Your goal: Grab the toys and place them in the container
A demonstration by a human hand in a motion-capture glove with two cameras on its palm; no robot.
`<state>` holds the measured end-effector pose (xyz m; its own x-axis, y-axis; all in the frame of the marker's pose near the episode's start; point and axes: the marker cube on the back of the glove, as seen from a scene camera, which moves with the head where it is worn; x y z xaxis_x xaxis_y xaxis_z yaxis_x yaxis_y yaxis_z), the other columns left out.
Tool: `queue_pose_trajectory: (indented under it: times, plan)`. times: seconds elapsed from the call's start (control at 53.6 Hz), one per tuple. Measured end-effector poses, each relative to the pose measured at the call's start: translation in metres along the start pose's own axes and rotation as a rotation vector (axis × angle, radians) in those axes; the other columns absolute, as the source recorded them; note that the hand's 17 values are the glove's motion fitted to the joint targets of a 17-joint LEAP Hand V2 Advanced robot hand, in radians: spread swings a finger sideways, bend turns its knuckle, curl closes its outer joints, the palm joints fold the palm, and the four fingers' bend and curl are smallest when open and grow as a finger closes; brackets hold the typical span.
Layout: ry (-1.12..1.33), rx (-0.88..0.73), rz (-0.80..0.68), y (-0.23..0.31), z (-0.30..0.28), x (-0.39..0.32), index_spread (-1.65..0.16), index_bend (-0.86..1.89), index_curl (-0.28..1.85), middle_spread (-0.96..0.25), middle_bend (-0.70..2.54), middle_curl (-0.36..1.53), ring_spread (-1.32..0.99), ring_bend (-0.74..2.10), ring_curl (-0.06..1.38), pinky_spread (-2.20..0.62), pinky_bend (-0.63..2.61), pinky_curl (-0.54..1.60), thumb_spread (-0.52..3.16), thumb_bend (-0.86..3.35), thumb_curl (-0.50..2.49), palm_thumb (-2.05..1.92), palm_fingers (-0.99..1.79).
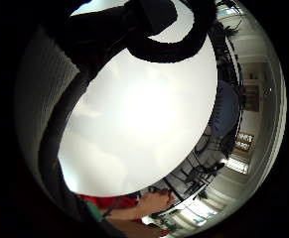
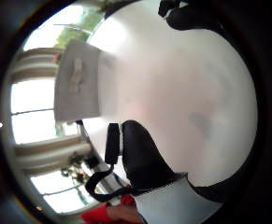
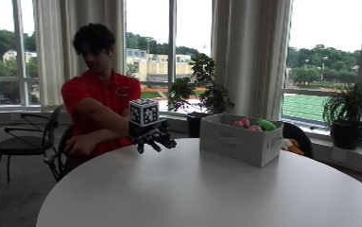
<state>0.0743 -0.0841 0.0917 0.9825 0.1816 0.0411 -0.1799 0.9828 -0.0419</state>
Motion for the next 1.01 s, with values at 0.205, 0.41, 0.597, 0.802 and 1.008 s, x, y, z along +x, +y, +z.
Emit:
queue_pose_trajectory:
  times: [0.205,0.41,0.597,0.802,1.008]
  plan:
    - [0.023,-0.024,-0.010,0.002,0.001,0.002,-0.44,0.29,0.44,-0.12,0.15,0.25,-0.05,0.17,0.21,0.12,0.84,0.32,1.09,-0.07,0.22,-0.08,-0.06]
    - [0.032,0.010,-0.014,0.010,-0.001,-0.001,-0.44,0.30,0.45,-0.12,0.15,0.25,-0.05,0.17,0.21,0.12,0.82,0.32,1.09,-0.07,0.22,-0.09,-0.07]
    - [0.047,0.027,-0.016,0.010,-0.004,-0.001,-0.45,0.32,0.45,-0.13,0.15,0.25,-0.05,0.17,0.21,0.12,0.81,0.32,1.10,-0.06,0.22,-0.07,-0.07]
    - [0.024,0.035,-0.016,0.005,-0.005,0.002,-0.45,0.32,0.45,-0.13,0.15,0.25,-0.06,0.17,0.20,0.11,0.79,0.32,1.12,-0.05,0.23,-0.06,-0.07]
    - [0.034,0.040,-0.027,0.014,-0.003,-0.002,-0.45,0.32,0.45,-0.13,0.15,0.25,-0.06,0.17,0.21,0.11,0.78,0.32,1.13,-0.05,0.24,-0.06,-0.07]
